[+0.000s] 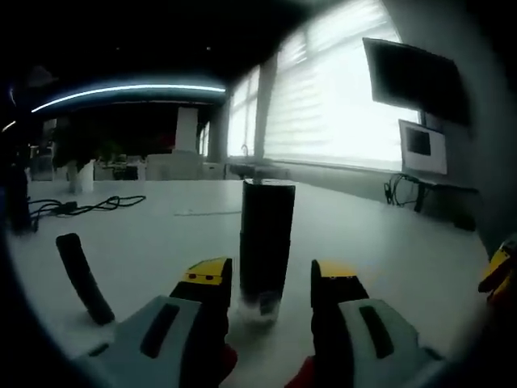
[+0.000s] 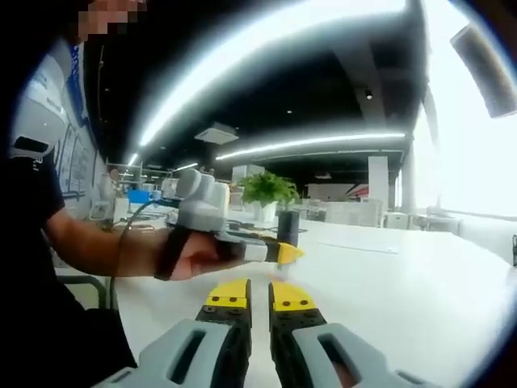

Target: Pick up cosmetic bottle twist off cap place on table pick up cap screw tight cap place on table

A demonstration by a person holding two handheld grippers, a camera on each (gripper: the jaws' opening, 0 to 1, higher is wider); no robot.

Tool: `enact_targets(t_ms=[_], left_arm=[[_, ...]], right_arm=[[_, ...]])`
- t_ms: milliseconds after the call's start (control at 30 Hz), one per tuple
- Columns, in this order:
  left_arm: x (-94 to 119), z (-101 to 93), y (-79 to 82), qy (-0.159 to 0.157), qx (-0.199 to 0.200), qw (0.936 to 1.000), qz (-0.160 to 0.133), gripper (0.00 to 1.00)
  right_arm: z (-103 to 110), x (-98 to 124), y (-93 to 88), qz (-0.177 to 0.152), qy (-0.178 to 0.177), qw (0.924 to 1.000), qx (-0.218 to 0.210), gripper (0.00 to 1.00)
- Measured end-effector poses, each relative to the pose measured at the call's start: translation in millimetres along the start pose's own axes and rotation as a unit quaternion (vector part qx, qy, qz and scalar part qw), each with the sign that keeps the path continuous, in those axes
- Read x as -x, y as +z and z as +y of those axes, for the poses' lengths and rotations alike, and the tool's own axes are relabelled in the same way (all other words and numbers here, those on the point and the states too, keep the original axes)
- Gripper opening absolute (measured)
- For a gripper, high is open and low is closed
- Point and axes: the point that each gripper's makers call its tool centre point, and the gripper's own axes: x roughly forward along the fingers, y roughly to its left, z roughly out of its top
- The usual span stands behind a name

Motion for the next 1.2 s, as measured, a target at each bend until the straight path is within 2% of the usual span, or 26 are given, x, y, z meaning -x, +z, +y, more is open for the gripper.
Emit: enact_targets(t_ms=[167,533,833,967,1200], left_arm=[[-3.4,0.8,4.7,0.032,0.004,0.9994,-0.010,0.32],[-11.9,4.9,-0.6,0.083,0.010,0.9965,-0.013,0.29],[-16.7,5.0,-5.8,0.086,0.020,0.9960,-0.006,0.23],[-18.5,10.2,-4.8,0.095,0.013,0.9953,-0.009,0.16],[-19.3,8.9,1.0,0.091,0.004,0.9957,-0.019,0.17]], right_arm=[[-2.1,2.0,-2.0,-0.002,0.000,1.0000,-0.002,0.03],[-11.2,9.1,-2.7,-0.010,-0.009,0.9999,-0.009,0.03],[-15.5,9.8,-6.0,-0.010,-0.013,0.9998,-0.014,0.03],[-16.6,7.9,-5.3,-0.013,-0.014,0.9997,-0.018,0.03],[-16.3,7.4,-6.1,-0.013,-0.012,0.9997,-0.017,0.03]])
